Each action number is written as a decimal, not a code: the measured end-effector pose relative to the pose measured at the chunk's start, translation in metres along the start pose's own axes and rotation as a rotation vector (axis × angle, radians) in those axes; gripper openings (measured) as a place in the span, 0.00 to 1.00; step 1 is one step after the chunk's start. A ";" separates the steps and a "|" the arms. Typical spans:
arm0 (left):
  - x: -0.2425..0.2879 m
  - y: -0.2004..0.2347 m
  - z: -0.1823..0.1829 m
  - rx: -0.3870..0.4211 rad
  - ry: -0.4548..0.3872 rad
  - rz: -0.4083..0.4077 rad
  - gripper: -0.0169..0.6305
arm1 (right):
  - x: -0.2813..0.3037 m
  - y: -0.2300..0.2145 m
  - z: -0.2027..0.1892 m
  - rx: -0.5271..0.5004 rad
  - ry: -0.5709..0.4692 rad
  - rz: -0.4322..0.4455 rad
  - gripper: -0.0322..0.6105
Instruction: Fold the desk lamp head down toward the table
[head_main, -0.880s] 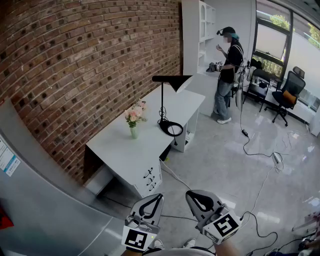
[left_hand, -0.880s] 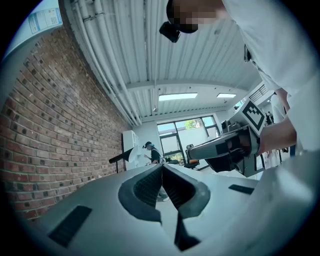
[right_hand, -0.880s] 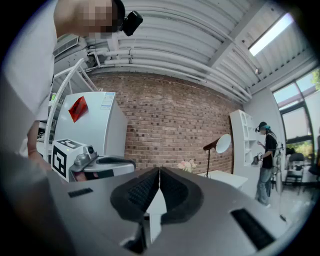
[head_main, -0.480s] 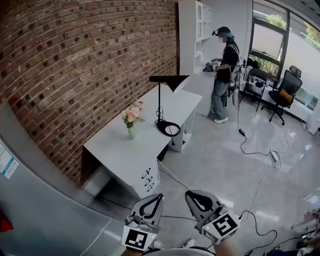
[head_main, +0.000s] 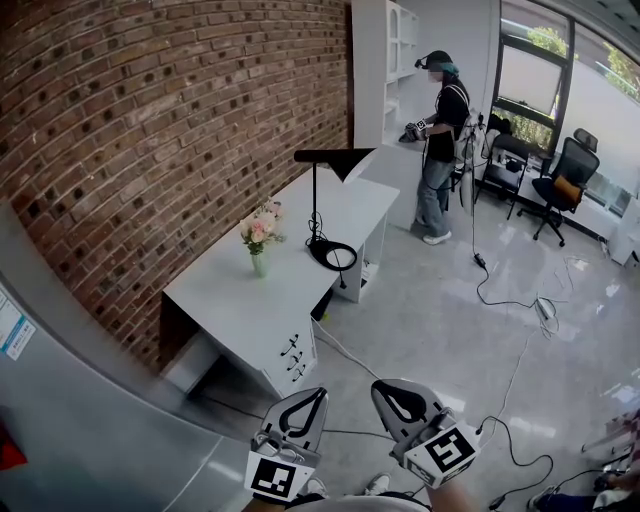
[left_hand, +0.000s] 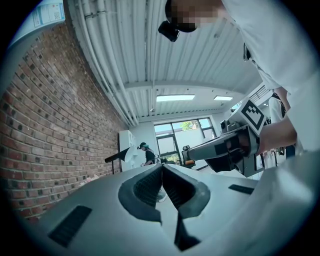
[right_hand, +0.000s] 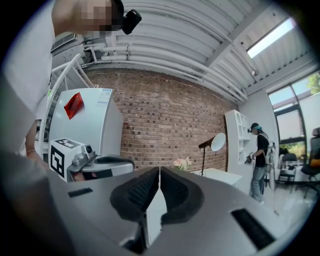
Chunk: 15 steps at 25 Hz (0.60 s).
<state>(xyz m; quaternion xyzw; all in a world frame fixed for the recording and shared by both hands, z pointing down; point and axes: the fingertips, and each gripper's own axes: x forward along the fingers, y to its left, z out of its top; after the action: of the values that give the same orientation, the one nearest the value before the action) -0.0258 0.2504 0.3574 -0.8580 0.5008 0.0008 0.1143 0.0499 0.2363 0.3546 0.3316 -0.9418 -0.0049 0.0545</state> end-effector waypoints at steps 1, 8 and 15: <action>-0.002 0.001 -0.001 0.000 0.001 -0.002 0.04 | 0.001 0.001 0.000 -0.001 0.001 -0.004 0.08; -0.015 0.015 -0.008 -0.034 0.000 -0.035 0.04 | 0.006 0.017 -0.004 0.012 0.022 -0.057 0.08; -0.032 0.029 -0.019 -0.051 -0.002 -0.092 0.04 | 0.015 0.040 -0.011 0.028 0.028 -0.119 0.08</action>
<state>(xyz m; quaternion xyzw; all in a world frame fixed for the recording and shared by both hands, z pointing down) -0.0693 0.2603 0.3741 -0.8827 0.4606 0.0093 0.0929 0.0148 0.2588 0.3690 0.3880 -0.9195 0.0100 0.0627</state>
